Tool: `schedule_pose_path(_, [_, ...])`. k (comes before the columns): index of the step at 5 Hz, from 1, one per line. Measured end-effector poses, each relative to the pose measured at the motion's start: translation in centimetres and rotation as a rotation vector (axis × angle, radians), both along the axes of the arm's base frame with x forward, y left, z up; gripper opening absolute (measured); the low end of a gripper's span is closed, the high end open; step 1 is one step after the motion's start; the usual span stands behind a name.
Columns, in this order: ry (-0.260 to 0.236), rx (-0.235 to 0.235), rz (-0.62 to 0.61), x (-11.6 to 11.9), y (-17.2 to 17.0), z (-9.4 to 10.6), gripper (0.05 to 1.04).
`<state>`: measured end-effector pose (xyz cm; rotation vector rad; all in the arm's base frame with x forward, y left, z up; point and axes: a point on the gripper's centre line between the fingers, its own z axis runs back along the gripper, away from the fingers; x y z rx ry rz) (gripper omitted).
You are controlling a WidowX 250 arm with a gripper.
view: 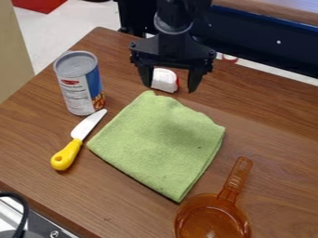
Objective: Move an object to the left side of the green cloth
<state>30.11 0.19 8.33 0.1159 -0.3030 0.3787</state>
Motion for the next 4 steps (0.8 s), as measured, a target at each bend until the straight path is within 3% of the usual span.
schedule_pose_path(1, [0.027, -0.004, 0.014, -0.3, 0.0, -0.8, 0.999])
schedule_pose_path(2, [0.033, -0.054, 0.248, 1.1, 0.9, -1.9, 0.999])
schedule_pose_path(4, [-0.059, -0.144, 0.767, 5.5, 3.5, -2.6, 0.999])
